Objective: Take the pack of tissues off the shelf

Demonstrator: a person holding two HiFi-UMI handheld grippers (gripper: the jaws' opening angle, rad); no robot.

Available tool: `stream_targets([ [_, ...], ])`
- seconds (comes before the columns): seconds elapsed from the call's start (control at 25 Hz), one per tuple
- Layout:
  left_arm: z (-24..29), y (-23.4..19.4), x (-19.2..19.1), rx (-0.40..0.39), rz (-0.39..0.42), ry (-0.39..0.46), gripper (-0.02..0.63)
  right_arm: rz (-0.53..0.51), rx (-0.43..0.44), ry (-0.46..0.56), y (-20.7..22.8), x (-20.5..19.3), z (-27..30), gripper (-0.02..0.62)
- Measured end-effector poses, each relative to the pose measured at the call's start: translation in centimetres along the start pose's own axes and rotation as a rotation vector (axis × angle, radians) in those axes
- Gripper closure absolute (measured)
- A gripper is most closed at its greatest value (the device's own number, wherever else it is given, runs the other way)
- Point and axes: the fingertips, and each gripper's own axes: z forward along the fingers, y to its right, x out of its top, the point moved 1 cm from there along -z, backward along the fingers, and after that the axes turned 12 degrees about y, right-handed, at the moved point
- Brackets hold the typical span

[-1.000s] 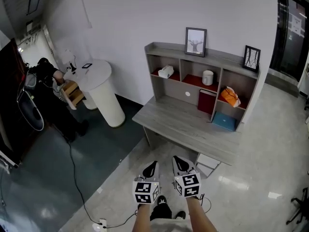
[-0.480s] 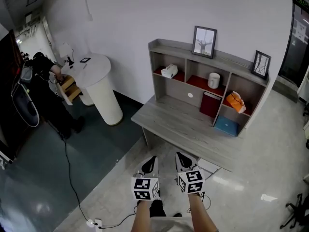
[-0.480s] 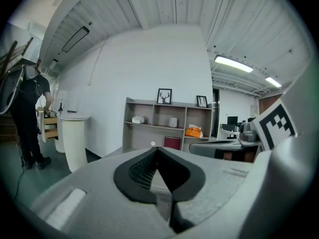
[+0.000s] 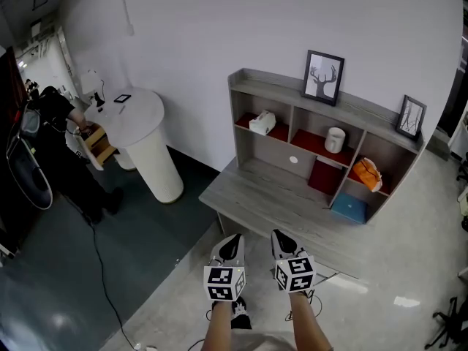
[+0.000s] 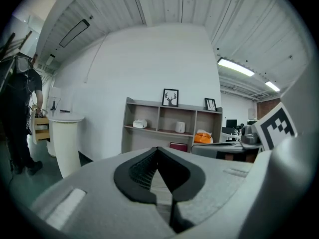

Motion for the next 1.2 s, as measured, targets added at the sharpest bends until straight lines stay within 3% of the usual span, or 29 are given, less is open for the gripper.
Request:
stream_targets([
  [0.56, 5.7, -11.7, 0.0, -0.046, -0.042, -0.024, 0.598, 0.029, -0.026, 0.001, -2.6, -1.0, 13.1, 0.580],
  [0.84, 5.4, -16.8, -2.1, 0.007, -0.072, -0.049, 0.598, 0.020, -0.060, -0.022, -3.4, -2.6, 15.7, 0.580],
  [1.2, 7.5, -20.5, -3.5, 0.022, -0.109, -0.061, 0.598, 0.025, -0.085, -0.011, -1.1, -3.3, 18.5, 0.580],
])
